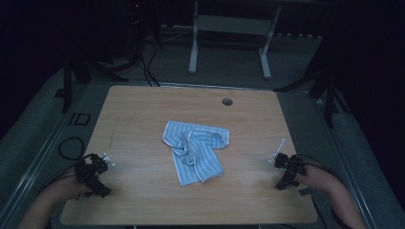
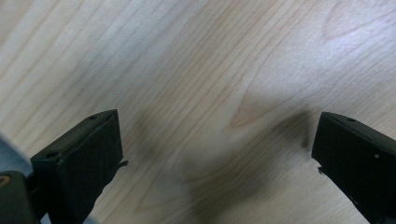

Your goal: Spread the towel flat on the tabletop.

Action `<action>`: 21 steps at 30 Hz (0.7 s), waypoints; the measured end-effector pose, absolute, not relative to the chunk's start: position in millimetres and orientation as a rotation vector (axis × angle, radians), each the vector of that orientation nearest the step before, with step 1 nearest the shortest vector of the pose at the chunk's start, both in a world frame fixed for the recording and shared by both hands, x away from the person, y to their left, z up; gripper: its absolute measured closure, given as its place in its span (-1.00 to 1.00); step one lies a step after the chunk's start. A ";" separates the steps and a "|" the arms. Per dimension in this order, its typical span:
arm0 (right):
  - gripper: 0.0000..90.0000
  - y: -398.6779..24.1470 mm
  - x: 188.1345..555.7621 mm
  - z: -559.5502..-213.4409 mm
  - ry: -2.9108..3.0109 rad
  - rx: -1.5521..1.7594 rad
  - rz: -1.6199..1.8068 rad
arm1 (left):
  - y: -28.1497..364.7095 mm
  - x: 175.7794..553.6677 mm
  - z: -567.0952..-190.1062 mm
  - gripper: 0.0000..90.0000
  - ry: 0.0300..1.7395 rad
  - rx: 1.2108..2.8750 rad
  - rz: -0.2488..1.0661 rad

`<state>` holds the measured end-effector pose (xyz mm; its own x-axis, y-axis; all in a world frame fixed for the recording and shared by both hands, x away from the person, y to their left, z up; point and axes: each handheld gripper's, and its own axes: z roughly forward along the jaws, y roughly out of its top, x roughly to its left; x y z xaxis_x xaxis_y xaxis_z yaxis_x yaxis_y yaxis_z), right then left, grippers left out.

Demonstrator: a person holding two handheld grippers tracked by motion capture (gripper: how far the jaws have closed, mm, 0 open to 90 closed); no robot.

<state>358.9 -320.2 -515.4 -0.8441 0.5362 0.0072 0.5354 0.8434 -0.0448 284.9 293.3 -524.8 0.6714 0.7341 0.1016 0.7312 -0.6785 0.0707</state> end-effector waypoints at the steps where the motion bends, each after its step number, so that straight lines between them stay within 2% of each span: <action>1: -0.68 -319.1 359.3 -515.1 -3.009 -0.849 0.083 | 290.8 285.5 -522.9 -0.95 1.258 2.857 0.178; 4: -0.69 -314.7 359.1 -513.2 -3.023 -0.814 0.066 | 279.8 286.9 -517.1 -0.95 1.246 2.859 0.110; 11: -0.64 -300.2 354.3 -514.3 -3.065 -0.671 0.077 | 250.7 294.3 -515.4 -0.95 1.189 2.899 0.050; 16: -0.51 -289.4 353.2 -514.9 -3.069 -0.599 0.087 | 236.8 301.2 -516.8 -0.85 1.159 2.885 0.077; 21: -0.43 -278.6 355.2 -513.0 -3.070 -0.546 0.062 | 221.8 305.9 -517.4 -0.85 1.105 2.883 0.082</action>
